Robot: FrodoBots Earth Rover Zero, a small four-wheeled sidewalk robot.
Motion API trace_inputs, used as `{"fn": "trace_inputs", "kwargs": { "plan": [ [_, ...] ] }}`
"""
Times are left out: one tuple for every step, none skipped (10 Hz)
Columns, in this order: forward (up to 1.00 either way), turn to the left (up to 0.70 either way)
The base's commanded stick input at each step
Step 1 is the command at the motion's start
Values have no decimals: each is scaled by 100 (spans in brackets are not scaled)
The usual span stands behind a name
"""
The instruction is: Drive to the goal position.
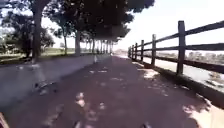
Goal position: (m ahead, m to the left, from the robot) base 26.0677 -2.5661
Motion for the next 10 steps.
{"fn": "trace_inputs", "kwargs": {
  "plan": [
    [100, 0],
    [100, 0],
    [100, 0],
    [100, 0],
    [100, 0],
    [100, 0],
    [100, 0],
    [100, 0],
    [100, 0],
    [100, 0]
  ]
}}
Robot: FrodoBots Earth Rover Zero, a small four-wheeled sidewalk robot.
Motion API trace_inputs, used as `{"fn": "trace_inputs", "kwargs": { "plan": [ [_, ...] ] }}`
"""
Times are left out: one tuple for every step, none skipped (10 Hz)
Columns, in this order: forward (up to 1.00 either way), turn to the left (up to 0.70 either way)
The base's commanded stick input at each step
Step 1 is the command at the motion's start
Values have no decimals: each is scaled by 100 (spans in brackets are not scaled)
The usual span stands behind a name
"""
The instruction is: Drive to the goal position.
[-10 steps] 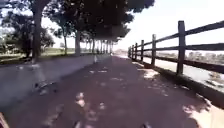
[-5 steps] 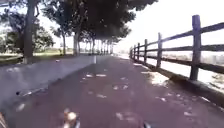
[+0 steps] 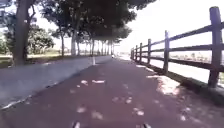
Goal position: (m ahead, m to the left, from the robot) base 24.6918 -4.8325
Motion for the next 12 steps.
{"fn": "trace_inputs", "kwargs": {
  "plan": [
    [100, 0],
    [100, 0],
    [100, 0],
    [100, 0],
    [100, 0],
    [100, 0],
    [100, 0],
    [100, 0],
    [100, 0],
    [100, 0],
    [100, 0],
    [100, 0]
  ]
}}
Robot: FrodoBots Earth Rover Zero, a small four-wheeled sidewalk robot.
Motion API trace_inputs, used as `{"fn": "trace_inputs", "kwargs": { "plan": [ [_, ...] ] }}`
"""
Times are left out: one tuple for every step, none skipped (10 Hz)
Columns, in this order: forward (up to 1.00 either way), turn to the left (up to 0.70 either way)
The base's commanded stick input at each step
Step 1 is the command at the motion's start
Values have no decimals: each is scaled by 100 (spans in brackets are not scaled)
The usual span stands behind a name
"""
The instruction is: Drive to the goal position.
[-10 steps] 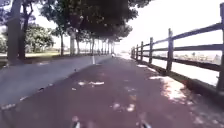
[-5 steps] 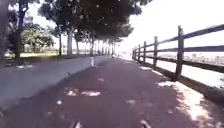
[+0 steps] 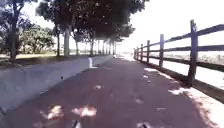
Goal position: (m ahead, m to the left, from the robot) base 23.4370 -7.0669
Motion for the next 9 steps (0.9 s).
{"fn": "trace_inputs", "kwargs": {
  "plan": [
    [100, 0],
    [100, 0],
    [100, 0],
    [100, 0],
    [100, 0],
    [100, 0],
    [100, 0],
    [100, -35],
    [100, -19]
  ]
}}
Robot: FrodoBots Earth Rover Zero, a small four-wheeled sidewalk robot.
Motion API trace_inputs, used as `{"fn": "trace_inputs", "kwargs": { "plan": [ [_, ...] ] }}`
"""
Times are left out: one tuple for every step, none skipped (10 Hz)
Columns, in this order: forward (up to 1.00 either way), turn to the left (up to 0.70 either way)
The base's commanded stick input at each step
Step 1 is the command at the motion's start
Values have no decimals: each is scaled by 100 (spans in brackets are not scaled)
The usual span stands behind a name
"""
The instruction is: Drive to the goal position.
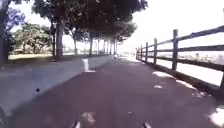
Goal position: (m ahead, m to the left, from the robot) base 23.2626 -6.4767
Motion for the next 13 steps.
{"fn": "trace_inputs", "kwargs": {
  "plan": [
    [100, 0],
    [100, 0],
    [100, 0],
    [100, 0],
    [100, 0],
    [100, -17],
    [100, -35],
    [100, -40],
    [100, -40],
    [100, -40],
    [100, -40],
    [100, -40],
    [100, 0]
  ]
}}
